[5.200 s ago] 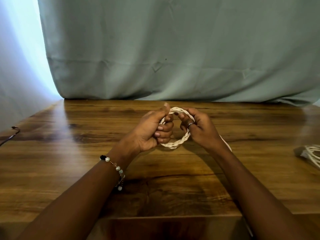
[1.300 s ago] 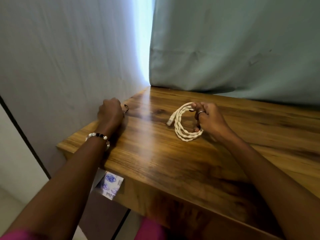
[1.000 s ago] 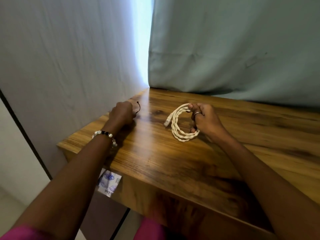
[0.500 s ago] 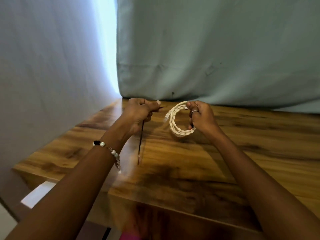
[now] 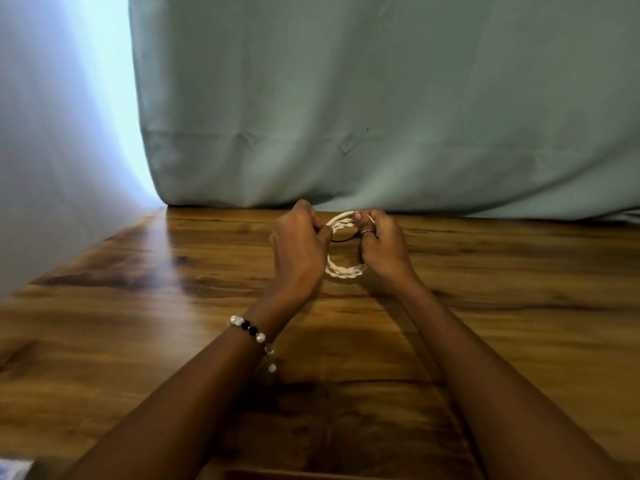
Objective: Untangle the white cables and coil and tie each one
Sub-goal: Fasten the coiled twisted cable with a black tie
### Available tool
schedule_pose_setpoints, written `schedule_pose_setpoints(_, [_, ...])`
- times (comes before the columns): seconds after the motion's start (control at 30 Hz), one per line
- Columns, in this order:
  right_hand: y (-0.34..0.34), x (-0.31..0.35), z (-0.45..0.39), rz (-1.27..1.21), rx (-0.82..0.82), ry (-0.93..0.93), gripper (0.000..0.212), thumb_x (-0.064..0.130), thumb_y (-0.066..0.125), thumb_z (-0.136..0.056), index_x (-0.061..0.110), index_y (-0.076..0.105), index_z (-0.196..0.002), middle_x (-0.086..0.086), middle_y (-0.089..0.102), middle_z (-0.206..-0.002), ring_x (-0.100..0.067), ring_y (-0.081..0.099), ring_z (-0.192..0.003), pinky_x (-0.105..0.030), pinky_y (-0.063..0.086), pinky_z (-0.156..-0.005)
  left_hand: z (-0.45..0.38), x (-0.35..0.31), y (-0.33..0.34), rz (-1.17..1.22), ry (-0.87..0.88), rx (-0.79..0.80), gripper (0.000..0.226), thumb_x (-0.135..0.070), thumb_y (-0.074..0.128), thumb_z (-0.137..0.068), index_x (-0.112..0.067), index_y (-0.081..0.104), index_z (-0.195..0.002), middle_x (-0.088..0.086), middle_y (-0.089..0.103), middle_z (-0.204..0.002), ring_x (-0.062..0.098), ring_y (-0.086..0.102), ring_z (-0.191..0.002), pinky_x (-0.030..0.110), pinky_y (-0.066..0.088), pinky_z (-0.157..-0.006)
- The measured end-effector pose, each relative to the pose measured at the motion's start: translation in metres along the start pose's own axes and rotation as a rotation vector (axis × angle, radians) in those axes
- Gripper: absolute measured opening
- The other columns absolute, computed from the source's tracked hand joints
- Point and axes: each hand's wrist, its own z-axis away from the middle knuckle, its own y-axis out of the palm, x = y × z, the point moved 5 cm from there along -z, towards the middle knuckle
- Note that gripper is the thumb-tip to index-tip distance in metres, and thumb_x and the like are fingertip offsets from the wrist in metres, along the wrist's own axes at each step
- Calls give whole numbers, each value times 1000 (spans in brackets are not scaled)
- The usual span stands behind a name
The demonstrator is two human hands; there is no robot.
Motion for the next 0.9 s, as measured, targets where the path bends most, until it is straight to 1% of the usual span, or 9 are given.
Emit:
schedule_pose_setpoints(0.07, [4,-1,1,9,27,-23,23,23,47,-100,6,62,-95,10,54,-69,-5,49,-62,-16,35,-53,2,-1,2,-11,24,-28,19,-10,71,-80,-16,54,-77,-4,57,-72,14,55,-68,29,40,-63])
schedule_pose_setpoints(0.13, [8,2,3,54,43,-60,22,21,48,-99,5,64,-99,2,61,-77,-12,54,-69,-17,38,-56,2,3,3,27,-15,-58,22,-7,70,-81,-17,52,-75,-4,58,-71,16,59,-66,32,47,-64])
schedule_pose_setpoints(0.2, [11,7,3,84,24,-106,21,19,51,-98,5,66,-104,-8,68,-87,-20,62,-77,-25,46,-64,1,13,3,180,-138,-60,26,-4,69,-82,-17,49,-71,3,63,-71,19,66,-58,37,56,-58])
schedule_pose_setpoints(0.27, [12,13,5,96,-4,-142,20,15,54,-96,4,66,-108,-13,71,-93,-26,65,-83,-33,51,-71,2,23,6,410,-339,-32,25,2,69,-83,-13,51,-74,11,66,-76,16,68,-53,29,57,-48])
schedule_pose_setpoints(0.37, [11,19,8,127,-24,-174,22,9,56,-94,3,65,-114,-15,70,-99,-25,64,-88,-28,48,-74,10,28,8,756,-593,-36,19,9,68,-81,-5,54,-82,18,66,-90,21,72,-70,22,57,-57])
schedule_pose_setpoints(0.43, [8,22,9,133,-32,-185,25,4,55,-93,3,64,-116,-14,69,-100,-21,62,-87,-25,46,-73,14,28,10,950,-691,-49,20,13,66,-80,-2,54,-87,23,65,-98,28,72,-81,26,60,-66])
schedule_pose_setpoints(0.53, [7,26,11,119,-23,-233,24,3,53,-94,1,64,-116,-14,69,-100,-22,63,-87,-31,50,-74,18,28,14,1103,-780,-30,24,16,64,-80,-3,52,-88,27,63,-104,33,71,-87,33,61,-73])
schedule_pose_setpoints(0.7, [13,27,14,126,78,-271,42,-2,48,-89,3,55,-130,-16,63,-121,-25,61,-106,-30,50,-89,18,28,16,1186,-812,17,33,19,61,-79,-6,50,-97,22,60,-108,32,70,-87,33,61,-71])
schedule_pose_setpoints(0.9, [9,25,12,-70,110,-172,40,-4,50,-93,6,55,-131,-6,63,-121,-11,61,-107,-12,47,-87,15,23,8,990,-584,29,49,16,68,-75,-13,50,-109,11,51,-114,26,64,-100,31,60,-73])
